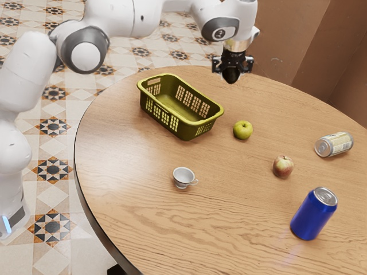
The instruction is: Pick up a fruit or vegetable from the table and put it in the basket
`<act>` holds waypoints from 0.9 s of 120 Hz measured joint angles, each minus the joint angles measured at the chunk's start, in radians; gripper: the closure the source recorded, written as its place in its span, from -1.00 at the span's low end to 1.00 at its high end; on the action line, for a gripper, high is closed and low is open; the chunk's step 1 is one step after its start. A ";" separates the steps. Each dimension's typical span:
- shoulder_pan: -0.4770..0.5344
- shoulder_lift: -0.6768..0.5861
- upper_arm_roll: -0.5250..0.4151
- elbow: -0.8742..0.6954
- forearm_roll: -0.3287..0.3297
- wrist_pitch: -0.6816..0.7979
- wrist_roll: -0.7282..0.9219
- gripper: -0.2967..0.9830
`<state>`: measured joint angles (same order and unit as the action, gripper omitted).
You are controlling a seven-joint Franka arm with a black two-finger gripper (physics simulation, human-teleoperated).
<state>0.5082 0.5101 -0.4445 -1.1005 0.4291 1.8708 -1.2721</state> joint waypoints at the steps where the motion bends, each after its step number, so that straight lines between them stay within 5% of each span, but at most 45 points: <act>1: 0.000 -0.020 0.009 -0.024 -0.008 -0.006 -0.002 0.03; 23: 0.020 -0.322 0.117 -0.429 -0.175 -0.085 -0.064 0.04; 56: 0.079 -0.359 0.129 -0.569 -0.292 -0.128 -0.157 0.03; 84: 0.082 -0.353 0.118 -0.555 -0.291 -0.132 -0.208 -0.42; 92: 0.088 -0.366 -0.002 -0.487 -0.281 -0.204 -0.221 -0.47; 100: -0.075 -0.382 -0.095 -0.325 -0.203 -0.322 -0.209 -0.49; 108: -0.208 -0.400 -0.054 -0.284 -0.118 -0.331 -0.079 -0.51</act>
<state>0.3006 0.1101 -0.4988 -1.3845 0.3107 1.5400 -1.3516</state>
